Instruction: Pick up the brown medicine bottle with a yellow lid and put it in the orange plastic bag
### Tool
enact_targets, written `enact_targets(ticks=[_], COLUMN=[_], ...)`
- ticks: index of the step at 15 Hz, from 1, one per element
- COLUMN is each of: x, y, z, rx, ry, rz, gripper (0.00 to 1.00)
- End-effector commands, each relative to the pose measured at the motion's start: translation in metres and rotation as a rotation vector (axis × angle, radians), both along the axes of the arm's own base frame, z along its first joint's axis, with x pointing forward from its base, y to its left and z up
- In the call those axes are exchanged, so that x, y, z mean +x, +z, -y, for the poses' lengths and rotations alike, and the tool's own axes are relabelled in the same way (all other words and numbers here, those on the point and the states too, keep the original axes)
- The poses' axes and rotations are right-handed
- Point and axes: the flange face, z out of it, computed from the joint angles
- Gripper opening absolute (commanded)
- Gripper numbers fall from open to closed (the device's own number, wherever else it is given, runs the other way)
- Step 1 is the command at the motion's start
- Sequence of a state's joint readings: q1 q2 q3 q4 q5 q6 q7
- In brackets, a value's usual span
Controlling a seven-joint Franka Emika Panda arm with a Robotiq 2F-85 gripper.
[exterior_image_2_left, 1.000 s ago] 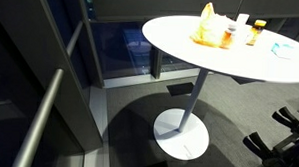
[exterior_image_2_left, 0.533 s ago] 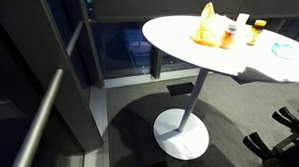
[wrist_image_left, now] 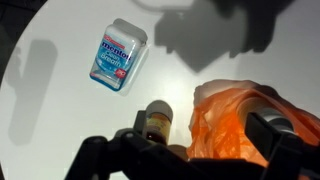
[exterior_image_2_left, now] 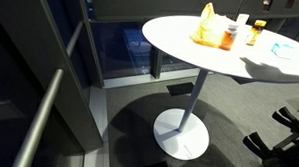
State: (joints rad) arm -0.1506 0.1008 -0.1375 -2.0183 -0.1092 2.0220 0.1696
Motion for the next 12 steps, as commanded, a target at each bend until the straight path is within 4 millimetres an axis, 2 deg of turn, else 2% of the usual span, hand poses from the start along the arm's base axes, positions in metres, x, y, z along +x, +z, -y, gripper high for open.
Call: enact_targets(ticks=[1, 3, 5, 6, 7, 9, 12], x=[0.02, 0.025, 0.026, 0.023, 0.021, 0.022, 0.024], y=[-0.002, -0.004, 0.005, 0.017, -0.002, 0.007, 0.011], z=[0.036, 0.05, 0.057, 0.053, 0.053, 0.053, 0.053], rx=[0.018, 0.016, -0.007, -0.013, -0.007, -0.012, -0.037], ry=[-0.072, -0.097, -0.11, -0.084, -0.095, -0.094, -0.111], rz=[0.047, 0.066, 0.089, 0.109, 0.073, 0.092, 0.117], gripper=[1.0, 1.0, 1.0, 1.0, 1.0, 1.0, 1.0])
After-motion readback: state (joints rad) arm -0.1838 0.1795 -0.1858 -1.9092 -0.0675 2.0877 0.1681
